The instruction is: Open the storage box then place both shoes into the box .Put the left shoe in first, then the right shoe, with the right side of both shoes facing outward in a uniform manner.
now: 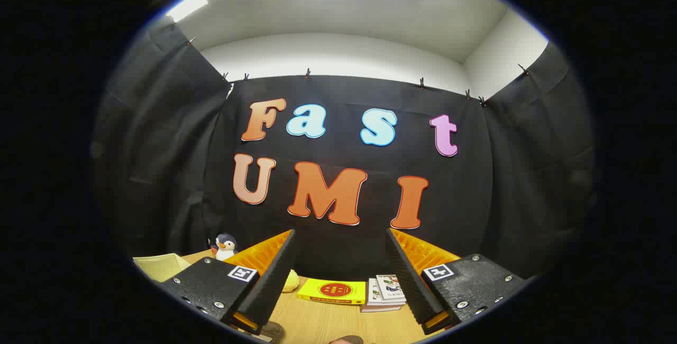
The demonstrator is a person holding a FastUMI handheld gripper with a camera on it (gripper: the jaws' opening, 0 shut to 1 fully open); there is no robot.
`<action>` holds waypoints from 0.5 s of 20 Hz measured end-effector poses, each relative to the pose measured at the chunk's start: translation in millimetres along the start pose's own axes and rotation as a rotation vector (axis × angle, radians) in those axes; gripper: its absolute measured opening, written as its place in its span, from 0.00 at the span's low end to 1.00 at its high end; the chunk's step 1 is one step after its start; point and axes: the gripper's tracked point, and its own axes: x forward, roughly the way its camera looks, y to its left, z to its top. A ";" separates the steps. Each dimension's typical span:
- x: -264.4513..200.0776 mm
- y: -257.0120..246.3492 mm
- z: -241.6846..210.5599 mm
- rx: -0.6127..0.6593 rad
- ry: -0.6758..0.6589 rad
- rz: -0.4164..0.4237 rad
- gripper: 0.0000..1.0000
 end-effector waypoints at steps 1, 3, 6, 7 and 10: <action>-0.1 0.1 -1.5 0.004 0.004 0.002 0.98; 2.2 0.7 -4.7 0.003 0.011 0.005 0.98; 5.3 2.1 -8.8 0.004 0.030 0.010 0.98; 6.3 2.6 -10.7 0.004 0.036 0.011 0.98; 8.3 5.0 -22.2 -0.007 0.091 0.015 0.98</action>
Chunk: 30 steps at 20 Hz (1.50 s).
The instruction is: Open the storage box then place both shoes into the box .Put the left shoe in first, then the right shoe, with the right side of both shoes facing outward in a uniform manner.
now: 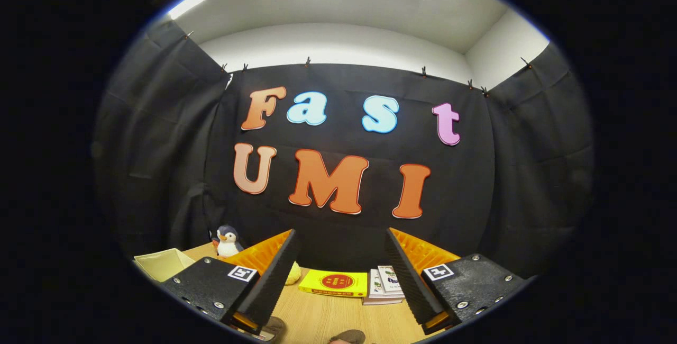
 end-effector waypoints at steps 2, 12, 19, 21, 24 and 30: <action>3.0 5.2 -1.7 0.006 0.013 0.015 0.99; 1.4 54.4 -99.3 0.084 0.358 0.154 0.99; -10.2 93.2 -181.8 0.192 0.630 0.215 0.99; -18.4 103.6 -211.5 0.200 0.734 0.233 0.99; -35.1 122.1 -250.9 0.238 0.853 0.261 0.98; -54.4 143.1 -311.9 0.183 1.028 0.283 0.96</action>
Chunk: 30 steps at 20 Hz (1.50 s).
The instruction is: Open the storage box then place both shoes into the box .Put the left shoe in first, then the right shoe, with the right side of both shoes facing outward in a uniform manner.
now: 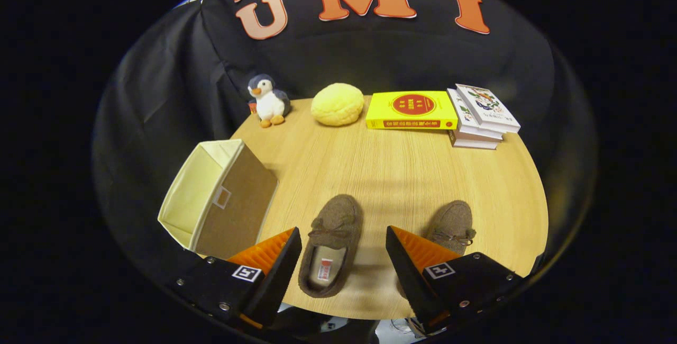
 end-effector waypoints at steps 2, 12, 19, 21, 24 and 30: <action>14.4 1.1 -13.6 -0.001 0.042 -0.002 0.96; 82.1 -7.3 -69.1 -0.017 0.211 -0.048 0.85; 119.4 -21.7 -72.7 0.038 0.230 -0.118 0.58; 123.6 -21.1 -72.3 0.066 0.208 -0.120 0.50; 128.1 -15.3 -71.8 0.082 0.176 -0.096 0.38; 124.6 -9.0 -68.8 0.127 0.183 -0.074 0.04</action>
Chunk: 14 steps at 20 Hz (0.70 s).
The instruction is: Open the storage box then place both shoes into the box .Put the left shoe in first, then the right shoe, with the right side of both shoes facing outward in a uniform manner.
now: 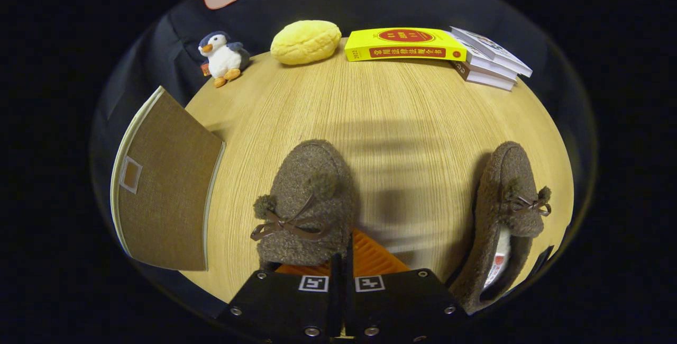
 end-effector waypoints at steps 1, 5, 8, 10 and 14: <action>-3.6 2.5 3.2 0.010 -0.003 0.005 0.04; -33.3 19.8 24.5 0.003 -0.057 0.026 0.03; -63.4 36.4 45.4 0.023 -0.086 0.046 0.03; -83.7 46.5 60.4 0.036 -0.098 0.047 0.03; -122.5 82.0 90.5 0.079 -0.122 0.096 0.03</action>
